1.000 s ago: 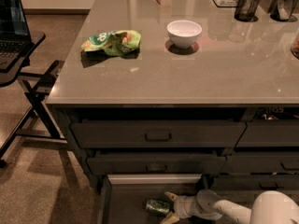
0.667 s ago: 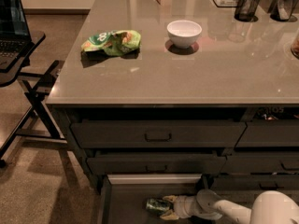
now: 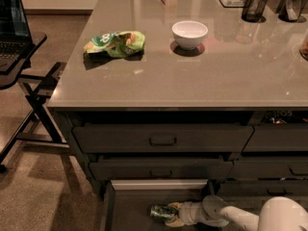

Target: Pick green can from bottom drawer and place on counter

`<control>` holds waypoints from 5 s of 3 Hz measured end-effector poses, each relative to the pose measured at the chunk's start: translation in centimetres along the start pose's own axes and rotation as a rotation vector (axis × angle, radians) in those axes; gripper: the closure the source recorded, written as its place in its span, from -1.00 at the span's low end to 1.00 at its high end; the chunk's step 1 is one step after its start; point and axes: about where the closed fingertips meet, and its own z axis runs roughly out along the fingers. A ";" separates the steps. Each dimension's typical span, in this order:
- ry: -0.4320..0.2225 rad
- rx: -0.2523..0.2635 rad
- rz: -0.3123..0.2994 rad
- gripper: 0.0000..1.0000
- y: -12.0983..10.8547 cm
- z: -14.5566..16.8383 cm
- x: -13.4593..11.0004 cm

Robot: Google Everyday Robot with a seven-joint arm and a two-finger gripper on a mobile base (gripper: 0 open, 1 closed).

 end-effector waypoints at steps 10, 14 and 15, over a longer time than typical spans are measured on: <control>-0.045 0.483 -0.330 1.00 4.4 -39.1 -16.9; 0.021 0.498 -0.825 1.00 5.3 -52.0 -39.7; 0.021 0.498 -0.825 1.00 5.3 -52.0 -39.7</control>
Offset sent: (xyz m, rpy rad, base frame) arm -0.0249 -0.0519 0.0232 -0.0230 -0.0502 -0.1635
